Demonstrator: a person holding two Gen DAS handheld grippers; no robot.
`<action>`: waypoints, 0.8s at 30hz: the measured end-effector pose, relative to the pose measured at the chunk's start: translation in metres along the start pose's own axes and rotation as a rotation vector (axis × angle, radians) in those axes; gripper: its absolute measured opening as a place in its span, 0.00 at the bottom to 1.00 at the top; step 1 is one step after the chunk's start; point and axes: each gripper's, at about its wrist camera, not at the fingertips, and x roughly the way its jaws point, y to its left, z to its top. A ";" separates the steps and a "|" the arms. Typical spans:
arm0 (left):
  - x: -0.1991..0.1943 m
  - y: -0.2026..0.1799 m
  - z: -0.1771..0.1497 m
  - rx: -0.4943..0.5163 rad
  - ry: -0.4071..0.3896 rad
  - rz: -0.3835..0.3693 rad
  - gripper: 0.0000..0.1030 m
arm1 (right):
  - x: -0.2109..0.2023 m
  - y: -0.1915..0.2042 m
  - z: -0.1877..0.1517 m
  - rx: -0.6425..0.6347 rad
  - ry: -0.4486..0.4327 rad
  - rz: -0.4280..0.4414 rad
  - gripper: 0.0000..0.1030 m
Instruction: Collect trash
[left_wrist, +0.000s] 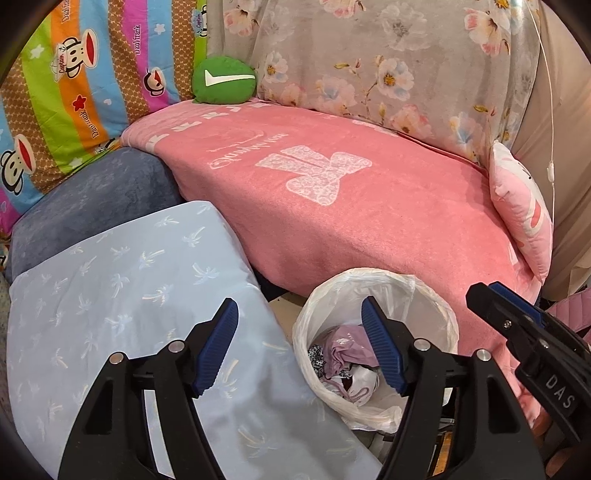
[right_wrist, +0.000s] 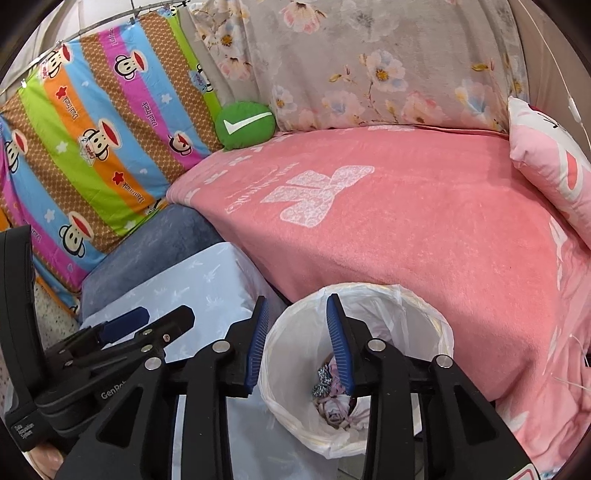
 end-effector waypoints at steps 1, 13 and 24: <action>0.000 0.001 -0.002 0.000 0.002 0.004 0.64 | -0.001 0.001 -0.003 -0.006 0.005 -0.001 0.34; -0.011 0.011 -0.027 0.017 -0.001 0.075 0.76 | -0.011 0.012 -0.033 -0.100 0.031 -0.087 0.46; -0.019 0.011 -0.045 0.042 -0.008 0.122 0.86 | -0.023 0.011 -0.054 -0.125 0.025 -0.148 0.63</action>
